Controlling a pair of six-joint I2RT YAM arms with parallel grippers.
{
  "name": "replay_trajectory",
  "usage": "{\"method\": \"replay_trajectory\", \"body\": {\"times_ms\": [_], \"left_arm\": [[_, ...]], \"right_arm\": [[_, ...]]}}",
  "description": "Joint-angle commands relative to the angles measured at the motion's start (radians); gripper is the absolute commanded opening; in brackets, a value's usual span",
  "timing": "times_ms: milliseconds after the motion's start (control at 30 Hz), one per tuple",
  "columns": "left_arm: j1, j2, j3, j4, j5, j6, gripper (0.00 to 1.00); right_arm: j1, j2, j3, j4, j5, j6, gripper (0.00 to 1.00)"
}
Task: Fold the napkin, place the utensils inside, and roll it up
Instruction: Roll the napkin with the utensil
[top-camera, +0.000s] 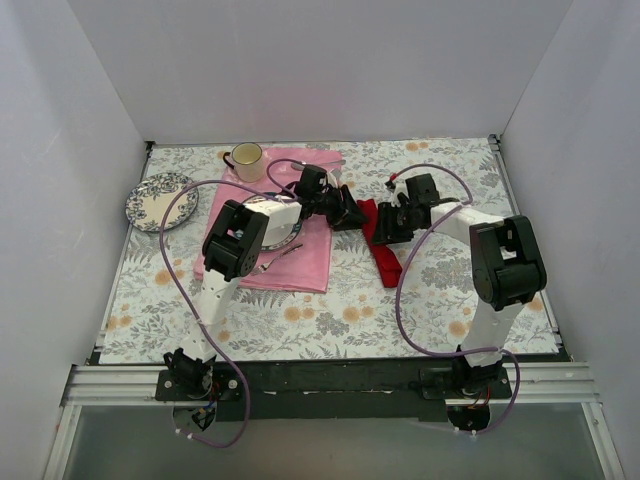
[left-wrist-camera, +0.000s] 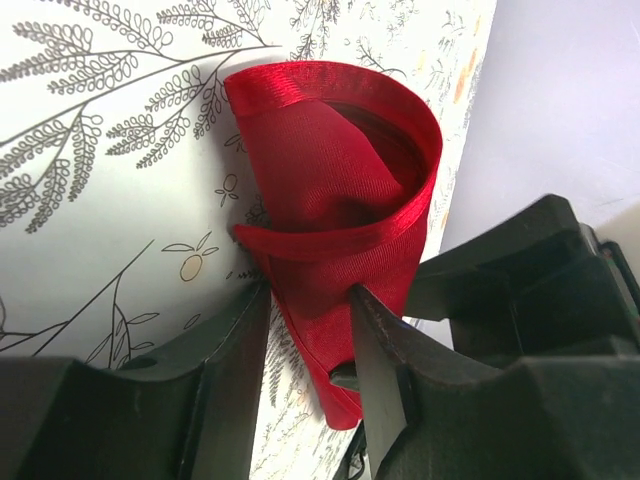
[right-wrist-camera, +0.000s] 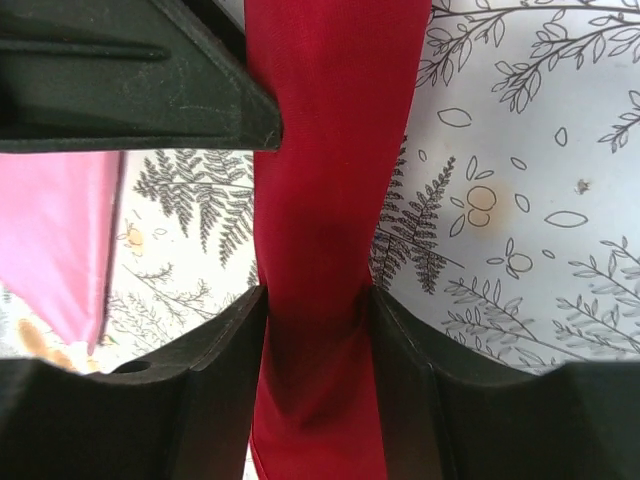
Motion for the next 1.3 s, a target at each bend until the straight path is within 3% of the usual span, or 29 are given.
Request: {"method": "replay_trajectory", "body": {"times_ms": [0,200,267,500,1267], "left_arm": [[-0.001,-0.006,0.009,-0.021,-0.048,0.025,0.36],[-0.003,-0.054,0.002,-0.07,-0.072,0.072,0.36],[-0.003,-0.08,0.001,-0.081,-0.078,0.084,0.41],[-0.001,-0.175,-0.043,-0.101,-0.094,0.105,0.47],[-0.003,-0.286,-0.1,-0.081,-0.066,0.092,0.48]], "right_arm": [[0.041,-0.052,0.065,-0.182,0.168,-0.075,0.56],[0.077,-0.084,0.098,-0.264,0.272,-0.109,0.59],[0.083,-0.098,0.102,-0.273,0.298,-0.112,0.6],[0.088,-0.162,0.092,-0.295,0.286,-0.113,0.63],[0.092,-0.214,-0.001,-0.252,0.242,-0.112,0.63]]}}
